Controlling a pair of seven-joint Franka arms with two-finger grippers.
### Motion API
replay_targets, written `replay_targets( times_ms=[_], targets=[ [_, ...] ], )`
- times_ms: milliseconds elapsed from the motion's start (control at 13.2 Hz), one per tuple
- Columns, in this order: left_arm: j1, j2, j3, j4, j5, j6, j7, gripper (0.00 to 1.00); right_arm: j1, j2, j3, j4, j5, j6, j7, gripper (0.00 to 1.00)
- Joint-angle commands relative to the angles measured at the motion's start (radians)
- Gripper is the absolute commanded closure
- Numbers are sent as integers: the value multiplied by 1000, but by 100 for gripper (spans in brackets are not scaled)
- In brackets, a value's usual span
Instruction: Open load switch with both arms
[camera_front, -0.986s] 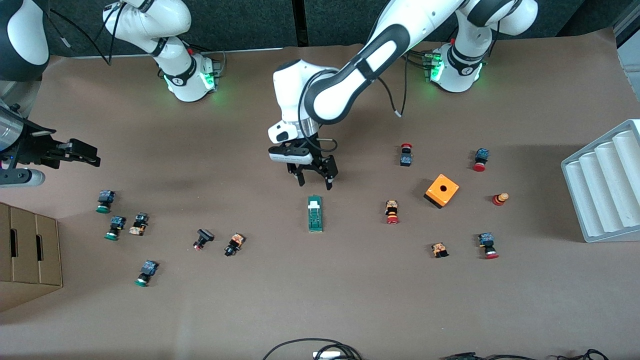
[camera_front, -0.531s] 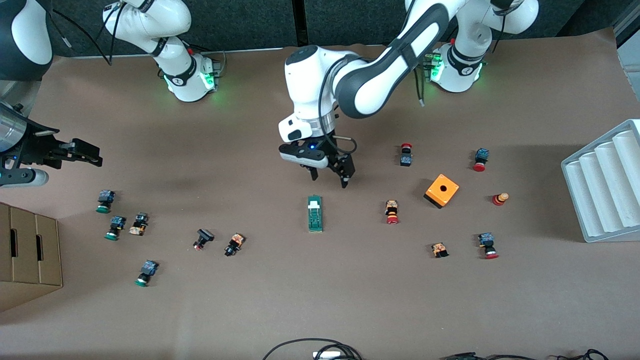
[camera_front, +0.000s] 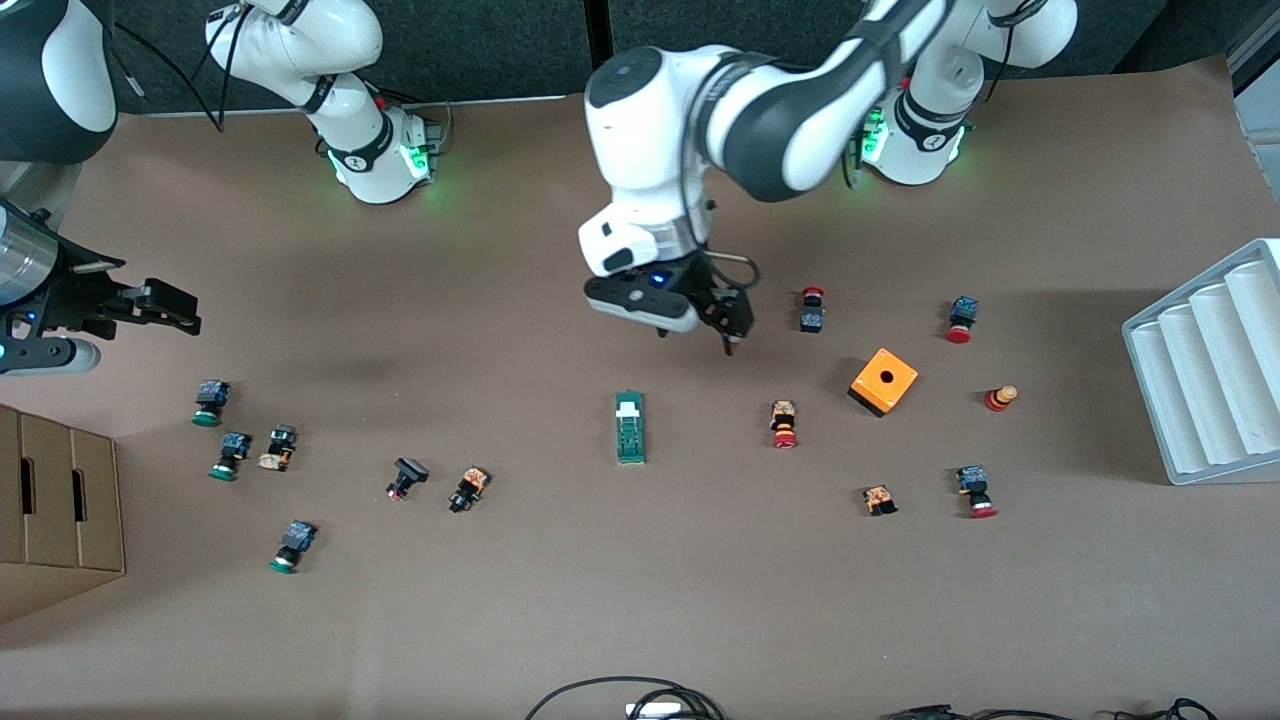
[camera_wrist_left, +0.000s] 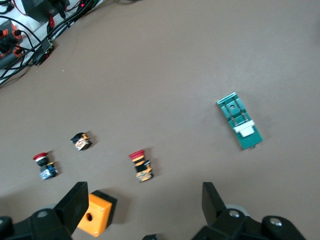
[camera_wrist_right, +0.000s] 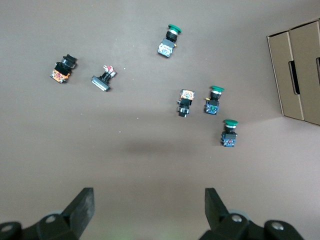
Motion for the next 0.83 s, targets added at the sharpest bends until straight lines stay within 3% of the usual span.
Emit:
replay_targets(
  times_ms=[0,228,531,759],
  targets=[
    [-6,-50,98,28,-120,-42,126,0,6,-1,-1,11,-19,28,3,0],
    [-6,-102,239,28,-281,-86,237,0,6,-1,-1,9,-18,37,3,0],
    [-6,-173,455,28,-407,-187,390,0,6,-6,-1,9,-18,38,3,0],
    [-6,-202,530,19,-429,-226,469,0,7,-7,0,9,-19,40,3,0]
  ],
)
